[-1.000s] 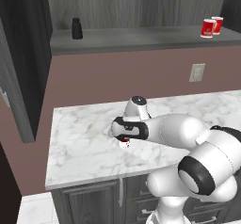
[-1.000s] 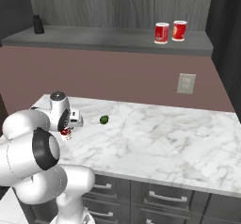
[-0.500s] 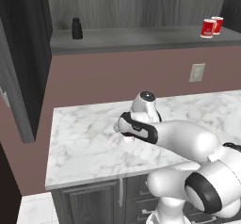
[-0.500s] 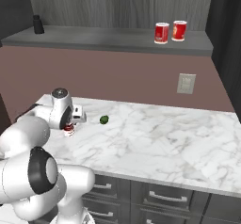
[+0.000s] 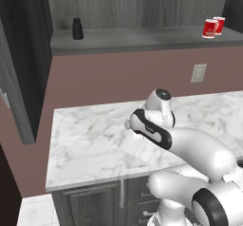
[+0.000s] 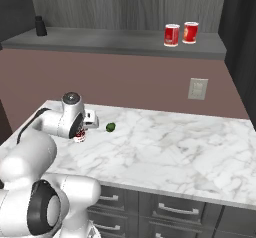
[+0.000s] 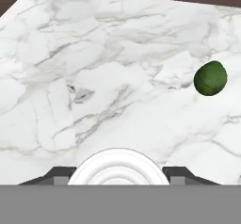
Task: Pick the cans from the counter and place them in their designated side in the cabinet.
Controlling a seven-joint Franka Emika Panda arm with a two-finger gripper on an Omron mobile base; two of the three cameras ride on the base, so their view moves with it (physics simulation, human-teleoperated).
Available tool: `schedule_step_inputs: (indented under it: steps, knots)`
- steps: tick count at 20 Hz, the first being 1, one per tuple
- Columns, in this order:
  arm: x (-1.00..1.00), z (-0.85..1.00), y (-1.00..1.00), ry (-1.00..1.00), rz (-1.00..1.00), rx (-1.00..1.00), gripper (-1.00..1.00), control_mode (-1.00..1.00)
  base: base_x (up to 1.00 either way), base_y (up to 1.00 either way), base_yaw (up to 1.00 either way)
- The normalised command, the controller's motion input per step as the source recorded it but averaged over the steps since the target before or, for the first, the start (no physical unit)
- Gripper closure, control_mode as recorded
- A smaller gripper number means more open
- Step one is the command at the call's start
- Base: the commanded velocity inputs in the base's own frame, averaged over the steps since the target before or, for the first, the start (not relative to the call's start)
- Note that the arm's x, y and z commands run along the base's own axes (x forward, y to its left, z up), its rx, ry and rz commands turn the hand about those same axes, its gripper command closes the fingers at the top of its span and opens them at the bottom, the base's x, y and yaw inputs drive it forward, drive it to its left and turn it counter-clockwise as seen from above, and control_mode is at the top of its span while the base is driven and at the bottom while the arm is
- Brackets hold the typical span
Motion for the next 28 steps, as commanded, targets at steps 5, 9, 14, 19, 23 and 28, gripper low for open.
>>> schedule_step_inputs:
  steps: [5,9,14,19,23,28]
  knots:
    - [-0.06,0.34,-0.28,-0.07,0.00,0.03,1.00,-1.00,0.00,0.00,0.00]
    - [-0.17,0.44,-0.23,-0.11,0.00,0.04,1.00,-1.00,0.00,0.00,0.00]
    - [-0.12,0.40,-0.21,-0.10,0.00,0.04,1.00,-1.00,0.00,0.00,0.00]
    - [-0.08,0.37,-0.16,-0.08,0.01,0.03,1.00,-1.00,0.00,0.00,0.00]
    - [-0.07,0.32,-0.18,-0.02,0.00,0.02,1.00,-1.00,0.00,0.00,0.00]
    - [-0.31,0.23,-0.31,0.01,0.00,0.00,1.00,-1.00,0.00,0.00,0.00]
